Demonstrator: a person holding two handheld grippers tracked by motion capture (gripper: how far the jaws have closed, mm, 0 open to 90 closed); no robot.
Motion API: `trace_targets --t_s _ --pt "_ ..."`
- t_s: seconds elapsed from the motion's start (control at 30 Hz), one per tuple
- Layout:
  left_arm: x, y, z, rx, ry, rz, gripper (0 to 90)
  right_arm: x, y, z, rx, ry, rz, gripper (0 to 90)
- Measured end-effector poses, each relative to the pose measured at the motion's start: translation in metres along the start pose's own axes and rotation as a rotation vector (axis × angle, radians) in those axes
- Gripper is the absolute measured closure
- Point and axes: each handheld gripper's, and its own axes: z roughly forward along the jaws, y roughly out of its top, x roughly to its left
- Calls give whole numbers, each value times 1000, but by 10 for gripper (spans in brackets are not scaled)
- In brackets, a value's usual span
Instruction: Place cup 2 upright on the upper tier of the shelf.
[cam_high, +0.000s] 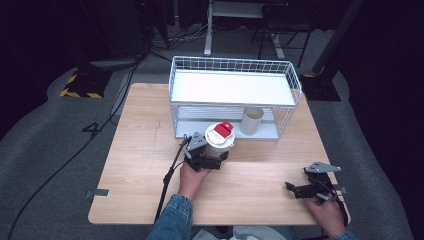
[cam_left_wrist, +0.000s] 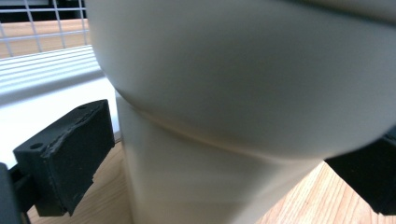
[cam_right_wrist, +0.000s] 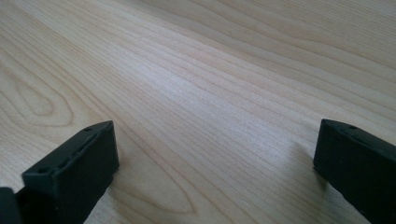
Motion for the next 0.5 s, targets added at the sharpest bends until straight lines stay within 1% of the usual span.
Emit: trace_targets --t_s 0.1,0.13,0.23,0.3,0.33,0.37,0.43,0.5 --pt "1 -2 3 5 3 -4 0 0 0 0 0 0 0 1" --pt "1 -2 3 7 11 -4 0 0 0 0 0 0 0 1" --pt "3 -3 4 2 4 -1 1 0 0 0 0 0 0 1" --pt "2 -4 4 1 -7 7 20 0 0 0 0 0 0 0" --pt "2 -4 4 4 -6 18 41 0 0 0 0 0 0 0" --pt "1 -4 5 2 -2 26 63 0 0 0 0 0 -1 1" --pt "0 -4 5 -2 7 40 71 0 0 0 0 0 -1 0" --pt "-1 -4 5 -3 10 43 77 0 0 0 0 1 0 1"
